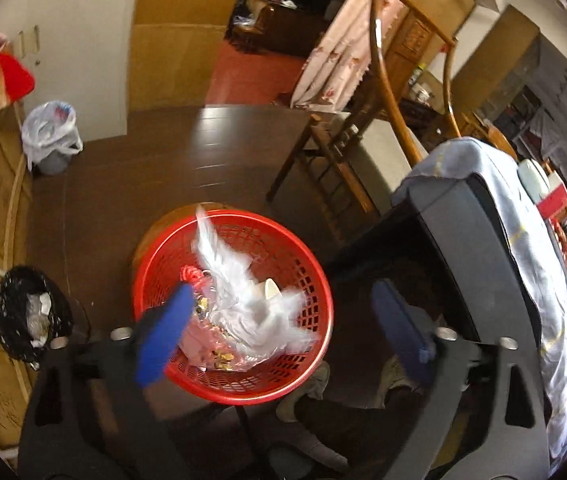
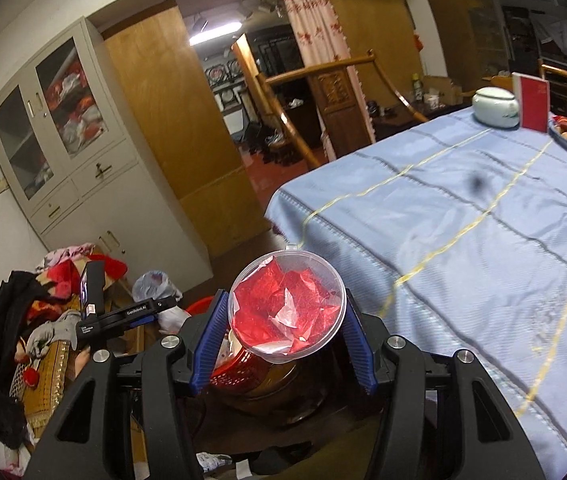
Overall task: Collect trash
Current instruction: 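Carry the plastic bag and jelly cup over the red wastebasket, then open both tools to drop the bag and jelly cup in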
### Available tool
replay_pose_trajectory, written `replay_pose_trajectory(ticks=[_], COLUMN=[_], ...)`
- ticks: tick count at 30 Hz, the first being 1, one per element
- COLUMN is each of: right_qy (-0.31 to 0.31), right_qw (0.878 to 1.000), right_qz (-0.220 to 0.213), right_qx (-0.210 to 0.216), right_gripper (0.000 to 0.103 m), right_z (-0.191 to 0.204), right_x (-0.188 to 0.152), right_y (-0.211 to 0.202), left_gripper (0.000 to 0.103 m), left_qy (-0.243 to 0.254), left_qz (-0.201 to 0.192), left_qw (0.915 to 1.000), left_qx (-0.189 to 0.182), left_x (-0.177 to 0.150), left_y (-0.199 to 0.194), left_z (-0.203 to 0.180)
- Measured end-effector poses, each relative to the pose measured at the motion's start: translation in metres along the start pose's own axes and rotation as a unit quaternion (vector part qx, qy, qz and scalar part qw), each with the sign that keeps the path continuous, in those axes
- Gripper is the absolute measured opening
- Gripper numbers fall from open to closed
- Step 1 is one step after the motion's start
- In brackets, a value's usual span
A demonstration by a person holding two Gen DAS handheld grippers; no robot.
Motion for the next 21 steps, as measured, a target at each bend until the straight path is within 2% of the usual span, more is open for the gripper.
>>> replay_pose_trajectory(ticks=[2,7,10,12,16,19,21], right_qy=[-0.003,-0.017,-0.028,-0.035,-0.048,-0.060,-0.068], right_qw=[1.000,0.999,0.997,0.995,0.991,0.986,0.984], right_qz=[0.009,0.043,0.066,0.081,0.106,0.128,0.136], right_qx=[0.004,0.022,0.035,0.049,0.070,0.085,0.090], right_gripper=[0.055,0.055,0.055,0.055,0.055,0.055,0.055], right_z=[0.006,0.031,0.046,0.062,0.088,0.111,0.121], right_x=[-0.002,-0.012,-0.018,-0.021,-0.026,-0.029,-0.030], right_y=[0.009,0.040,0.059,0.074,0.101,0.128,0.140], left_gripper=[0.091,0.092,0.092,0.092,0.092,0.092,0.092], left_qy=[-0.011,-0.063,-0.111,-0.140,-0.170,-0.185,-0.186], left_qz=[-0.001,-0.038,-0.052,-0.048,-0.061,-0.064,-0.061], left_qw=[0.9999,0.9961,0.9892,0.9832,0.9727,0.9683,0.9684], left_qx=[0.002,0.048,0.079,0.107,0.145,0.155,0.154], left_x=[-0.001,0.000,-0.002,-0.004,-0.003,-0.005,-0.004], left_y=[-0.001,-0.015,-0.019,-0.019,-0.030,-0.035,-0.033], left_z=[0.007,0.038,0.066,0.086,0.108,0.116,0.116])
Point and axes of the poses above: each gripper's, at about its wrist camera, not at the fingertips, and y roughly the way its jaws point, z to its left, x to its top, the point moved 6 cm from there along y, roughly the way its jaws point, and after that the axes turned 4 degrees about z, right-handed, at the moved point
